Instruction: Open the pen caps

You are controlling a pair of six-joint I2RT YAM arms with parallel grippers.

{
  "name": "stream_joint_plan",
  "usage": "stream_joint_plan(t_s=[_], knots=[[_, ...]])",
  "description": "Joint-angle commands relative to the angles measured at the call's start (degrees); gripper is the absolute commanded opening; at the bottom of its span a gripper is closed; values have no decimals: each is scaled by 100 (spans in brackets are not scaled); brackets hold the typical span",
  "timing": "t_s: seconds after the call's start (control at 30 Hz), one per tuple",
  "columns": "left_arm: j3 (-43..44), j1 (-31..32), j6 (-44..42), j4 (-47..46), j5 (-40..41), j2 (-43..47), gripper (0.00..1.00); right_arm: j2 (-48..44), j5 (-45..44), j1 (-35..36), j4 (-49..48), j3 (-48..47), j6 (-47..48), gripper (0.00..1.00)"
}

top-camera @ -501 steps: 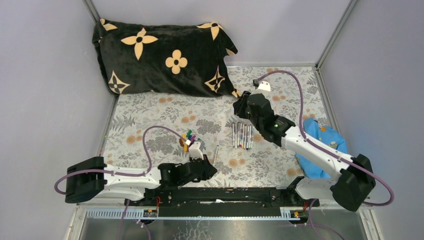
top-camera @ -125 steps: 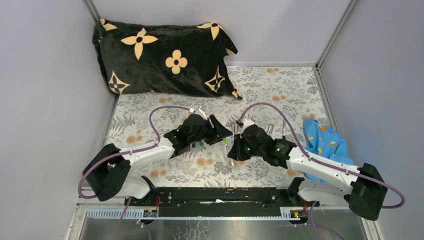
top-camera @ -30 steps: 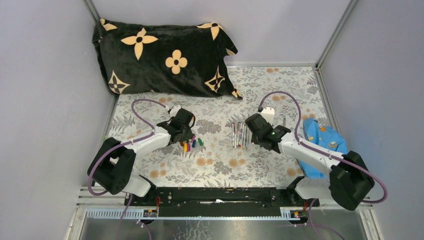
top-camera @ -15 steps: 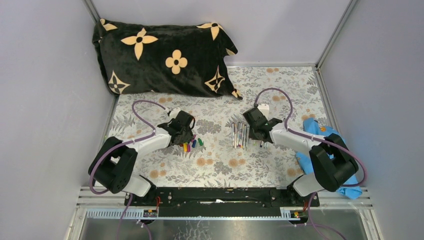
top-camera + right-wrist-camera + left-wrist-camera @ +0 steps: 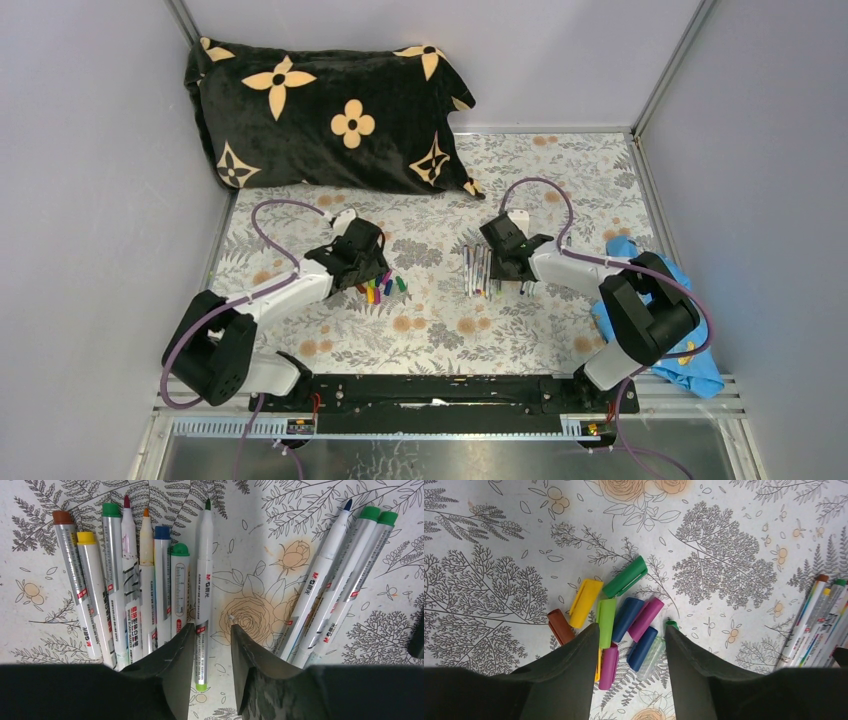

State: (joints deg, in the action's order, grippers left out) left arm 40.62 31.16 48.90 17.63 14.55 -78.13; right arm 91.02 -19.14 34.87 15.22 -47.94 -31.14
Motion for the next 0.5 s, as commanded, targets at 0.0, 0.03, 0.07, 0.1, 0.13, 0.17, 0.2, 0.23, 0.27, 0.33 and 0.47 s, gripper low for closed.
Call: stream_joint_plan(t_s=[0.0, 0.03, 0.07, 0.1, 0.13, 0.17, 0.2, 0.23, 0.27, 0.33, 0.47], knots=[[123, 53, 75, 88, 145, 258, 58, -379, -131, -22, 41, -256, 57, 40], [124, 57, 82, 84, 147, 281, 58, -495, -211, -19, 95, -263, 44, 40], [128, 64, 92, 75, 145, 307, 58, -625, -299, -22, 162, -279, 25, 41], [134, 71, 92, 81, 145, 326, 58, -731, -382, -21, 231, -296, 16, 42], [145, 82, 88, 75, 137, 351, 58, -829, -475, -32, 327, -321, -8, 43], [152, 95, 92, 58, 130, 375, 59, -913, -560, -33, 411, -347, -25, 43], [156, 105, 93, 39, 116, 408, 59, -994, -645, -57, 500, -362, -62, 43], [150, 109, 95, 17, 92, 437, 59, -1078, -734, -116, 576, -364, -93, 43], [148, 122, 93, -13, 55, 471, 60, -1154, -819, -216, 659, -360, -138, 44], [128, 136, 70, -75, -22, 548, 61, -1267, -849, -473, 776, -332, -164, 43], [69, 145, 31, -295, -324, 675, 61, -1303, -819, -1215, 1084, -350, -92, 43]])
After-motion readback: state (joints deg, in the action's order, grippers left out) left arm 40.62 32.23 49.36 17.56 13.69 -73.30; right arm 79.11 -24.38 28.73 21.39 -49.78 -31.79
